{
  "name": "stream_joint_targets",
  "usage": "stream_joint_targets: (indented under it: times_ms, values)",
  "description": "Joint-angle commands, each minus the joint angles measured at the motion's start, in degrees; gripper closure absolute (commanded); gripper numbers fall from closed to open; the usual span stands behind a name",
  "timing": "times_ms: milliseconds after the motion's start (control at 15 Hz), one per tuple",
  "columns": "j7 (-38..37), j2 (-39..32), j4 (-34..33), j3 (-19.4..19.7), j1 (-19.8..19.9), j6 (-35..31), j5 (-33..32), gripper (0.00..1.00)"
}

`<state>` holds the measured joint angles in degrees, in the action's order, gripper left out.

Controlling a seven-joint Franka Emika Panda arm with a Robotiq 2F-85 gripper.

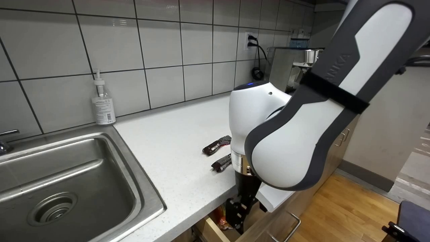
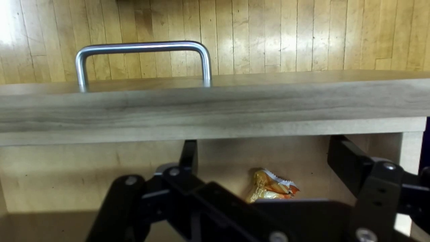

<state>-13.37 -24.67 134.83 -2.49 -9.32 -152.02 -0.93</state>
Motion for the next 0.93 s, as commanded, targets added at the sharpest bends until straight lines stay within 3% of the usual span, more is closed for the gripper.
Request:
stream_joint_targets:
  times_ms: [0,867]
  values:
    - [2.1,2.2,2.1,-1.1,1.0,1.9,1.7,0.0]
    - [2.5,6.0,8.1,-1.5,0.8,1.2,2.6,0.0]
